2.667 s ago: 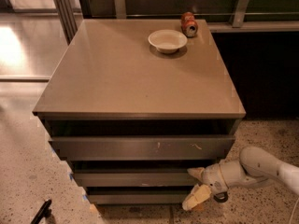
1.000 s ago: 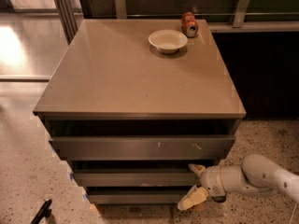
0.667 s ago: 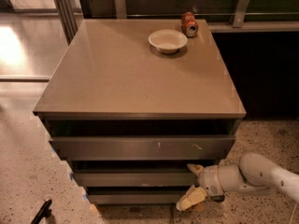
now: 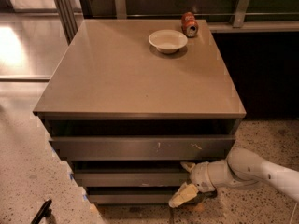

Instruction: Open middle drawer

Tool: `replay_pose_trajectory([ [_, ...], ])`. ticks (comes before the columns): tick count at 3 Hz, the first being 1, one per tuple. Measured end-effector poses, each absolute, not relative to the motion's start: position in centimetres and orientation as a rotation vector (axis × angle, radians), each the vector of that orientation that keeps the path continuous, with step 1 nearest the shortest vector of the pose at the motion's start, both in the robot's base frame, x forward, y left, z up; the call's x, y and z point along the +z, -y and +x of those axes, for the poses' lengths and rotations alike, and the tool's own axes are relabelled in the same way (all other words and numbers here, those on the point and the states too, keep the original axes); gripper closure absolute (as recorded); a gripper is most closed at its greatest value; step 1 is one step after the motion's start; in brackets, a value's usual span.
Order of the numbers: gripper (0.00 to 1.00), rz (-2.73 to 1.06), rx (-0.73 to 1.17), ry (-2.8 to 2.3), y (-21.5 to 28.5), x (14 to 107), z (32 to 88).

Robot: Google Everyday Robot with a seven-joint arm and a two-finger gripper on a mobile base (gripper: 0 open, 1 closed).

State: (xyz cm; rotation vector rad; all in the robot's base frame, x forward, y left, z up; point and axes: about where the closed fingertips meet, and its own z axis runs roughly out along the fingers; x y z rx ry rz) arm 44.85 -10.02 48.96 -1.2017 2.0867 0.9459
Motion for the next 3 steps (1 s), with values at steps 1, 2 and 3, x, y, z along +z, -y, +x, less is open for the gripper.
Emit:
replay_pose_trajectory([
  [1,0.00,-1.195,0.830,-2.142,8.57,48.23,47.08],
  [2,0.00,-1.195,0.830,-2.142,8.57,48.23,47.07],
  [3,0.00,-1.189,0.865,-2.161,8.35,47.56,47.41],
])
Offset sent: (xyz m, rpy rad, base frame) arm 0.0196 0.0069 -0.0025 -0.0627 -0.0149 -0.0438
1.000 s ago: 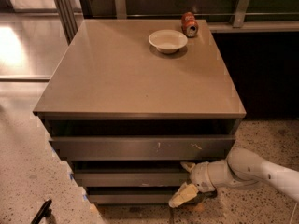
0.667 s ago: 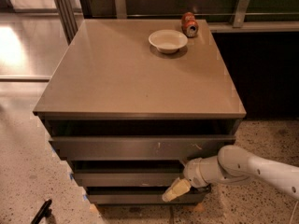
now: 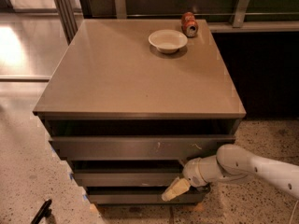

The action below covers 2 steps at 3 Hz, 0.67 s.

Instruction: Open middle drawer

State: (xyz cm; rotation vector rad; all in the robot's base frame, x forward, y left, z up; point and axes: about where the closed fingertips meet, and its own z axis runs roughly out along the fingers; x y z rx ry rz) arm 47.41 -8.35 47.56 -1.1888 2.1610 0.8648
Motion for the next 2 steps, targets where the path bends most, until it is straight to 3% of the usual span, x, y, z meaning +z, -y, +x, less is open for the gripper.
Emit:
replay_pose_trajectory([
  [2,0.00,-1.232,0.880,-2.219,8.8,45.2,45.8],
])
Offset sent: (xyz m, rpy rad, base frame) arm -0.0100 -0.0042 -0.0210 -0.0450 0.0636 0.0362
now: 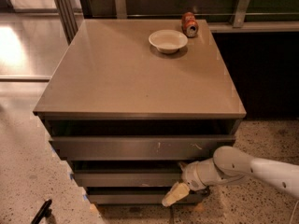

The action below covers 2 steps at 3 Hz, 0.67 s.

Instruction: Open middle drawer

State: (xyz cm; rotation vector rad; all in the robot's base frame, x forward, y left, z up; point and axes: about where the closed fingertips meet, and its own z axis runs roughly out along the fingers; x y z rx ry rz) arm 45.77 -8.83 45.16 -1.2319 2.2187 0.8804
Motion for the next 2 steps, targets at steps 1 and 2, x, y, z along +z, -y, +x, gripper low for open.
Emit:
replay_pose_trajectory([
  [1,0.00,-1.249,0.890,-2.219,8.80,45.12,45.16],
  [2,0.00,-1.264,0.899,-2.221,8.87,45.63,44.52],
])
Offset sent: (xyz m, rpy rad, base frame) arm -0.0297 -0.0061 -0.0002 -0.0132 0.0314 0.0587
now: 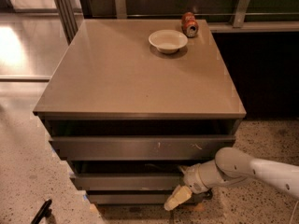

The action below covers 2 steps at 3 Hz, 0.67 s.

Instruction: Open middle drawer

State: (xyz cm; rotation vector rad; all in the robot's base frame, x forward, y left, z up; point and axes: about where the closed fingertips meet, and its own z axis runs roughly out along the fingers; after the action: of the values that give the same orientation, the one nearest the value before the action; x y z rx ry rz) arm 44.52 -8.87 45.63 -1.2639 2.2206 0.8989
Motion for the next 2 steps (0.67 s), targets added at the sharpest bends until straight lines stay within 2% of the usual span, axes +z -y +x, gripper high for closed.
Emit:
replay_pose_trajectory([
  [2,0.00,-1.265,0.920,-2.221,8.86,45.62,44.40],
])
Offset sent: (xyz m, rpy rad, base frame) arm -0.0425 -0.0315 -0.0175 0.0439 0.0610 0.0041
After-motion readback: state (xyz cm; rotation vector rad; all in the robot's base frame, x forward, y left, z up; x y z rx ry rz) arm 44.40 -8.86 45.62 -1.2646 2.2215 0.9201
